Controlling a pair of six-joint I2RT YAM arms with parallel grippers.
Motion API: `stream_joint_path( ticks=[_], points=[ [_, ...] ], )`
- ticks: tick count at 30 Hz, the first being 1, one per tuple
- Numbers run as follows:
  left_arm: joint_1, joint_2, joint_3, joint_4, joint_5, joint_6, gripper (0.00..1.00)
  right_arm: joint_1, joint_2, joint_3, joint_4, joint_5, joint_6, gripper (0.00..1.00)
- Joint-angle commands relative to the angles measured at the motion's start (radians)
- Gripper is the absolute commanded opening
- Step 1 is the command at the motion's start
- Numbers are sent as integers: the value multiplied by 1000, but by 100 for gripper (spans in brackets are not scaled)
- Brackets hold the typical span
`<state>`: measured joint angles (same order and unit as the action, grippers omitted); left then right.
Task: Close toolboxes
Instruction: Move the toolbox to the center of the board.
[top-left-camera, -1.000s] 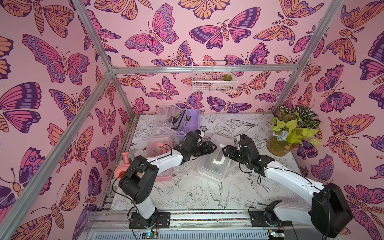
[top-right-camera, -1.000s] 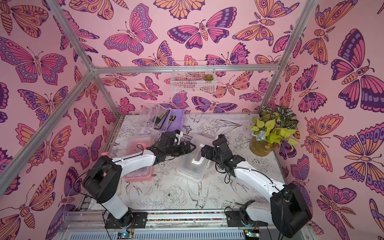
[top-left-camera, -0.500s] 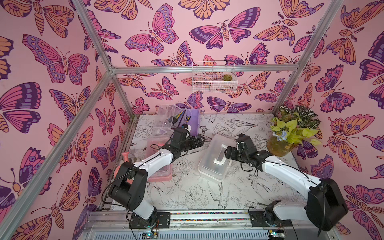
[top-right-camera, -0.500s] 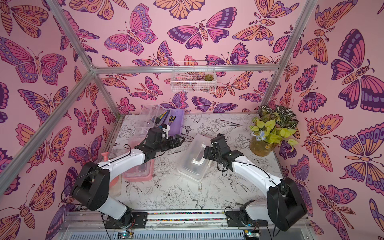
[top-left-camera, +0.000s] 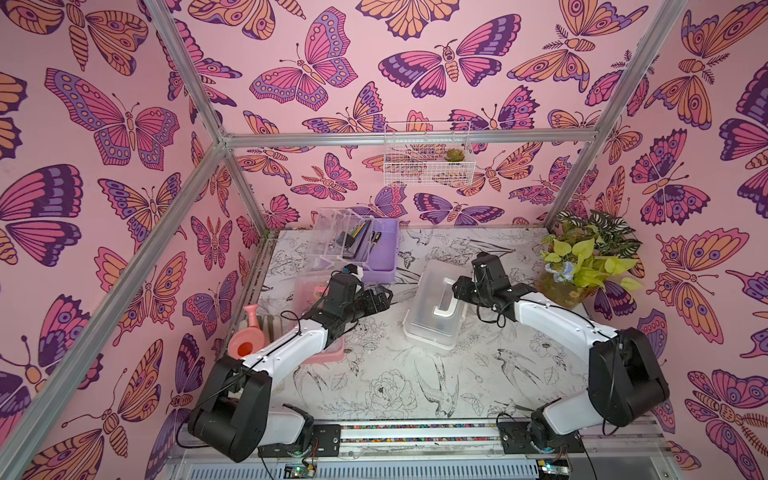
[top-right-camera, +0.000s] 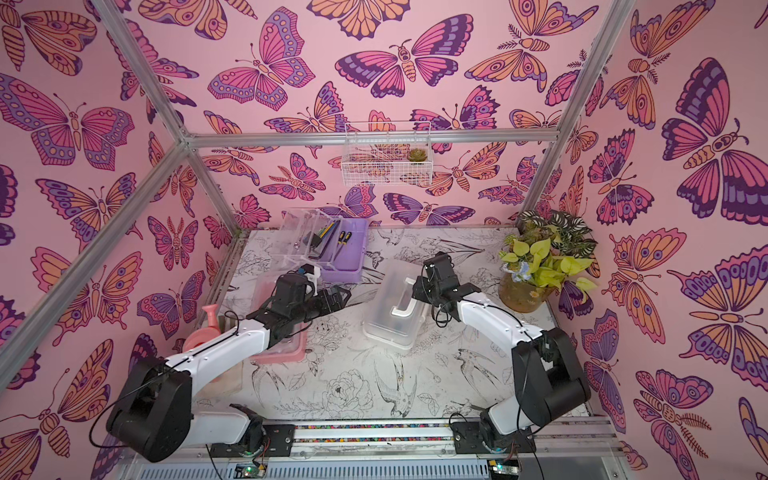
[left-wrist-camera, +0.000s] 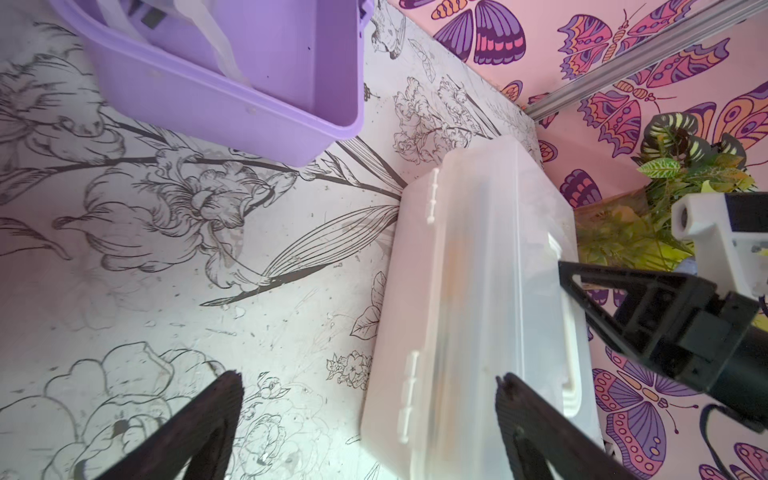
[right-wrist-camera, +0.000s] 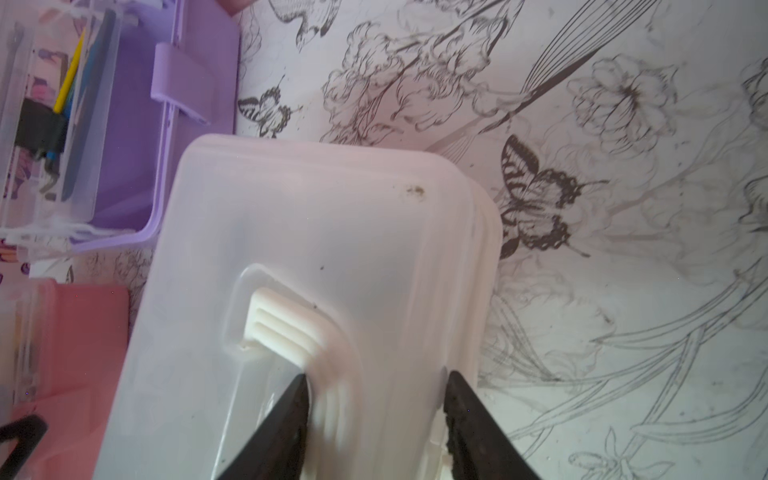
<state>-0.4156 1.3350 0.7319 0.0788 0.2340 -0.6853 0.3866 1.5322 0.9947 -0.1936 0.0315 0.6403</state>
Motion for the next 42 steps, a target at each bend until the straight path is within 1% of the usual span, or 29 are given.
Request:
stream_joint_path(
  ticks=[1,8,10,12,13,16,20,24,28,31,34,39,42],
  points=[
    [16,-38,-27,-16,-28,26,97,-84,111,59,-14,71,-63,52],
    [24,-51,-38,-20,-17,25,97,-244,332,348,-94,114,-194,53],
    [24,-51,-40,-25,-12,25,97,-276,389,445,-133,77,-221,57],
    [24,-52,-37,-33,-9,29,97,-284,425,545,-184,82,-261,62],
    [26,-88,-35,-40,-9,30,97,-282,436,587,-208,86,-280,65],
    [27,-102,-26,-51,-9,38,98,-278,420,643,-240,65,-296,69],
    [31,-118,-11,-62,-17,41,100,-222,307,554,-189,41,-287,69],
    [42,-125,6,-63,-33,59,100,-109,189,433,-127,38,-269,70],
    [66,-131,19,-64,-47,46,100,15,155,366,-53,6,-203,69],
    [76,-150,26,-64,-44,57,100,96,194,363,9,-17,-134,69],
    [91,-187,12,-69,-53,63,100,152,277,406,43,-37,-95,68],
    [110,-267,-40,-77,-105,71,100,193,413,478,113,-84,-5,63],
    [113,-300,-73,-72,-107,71,100,210,483,516,156,-114,35,60]
  ],
)
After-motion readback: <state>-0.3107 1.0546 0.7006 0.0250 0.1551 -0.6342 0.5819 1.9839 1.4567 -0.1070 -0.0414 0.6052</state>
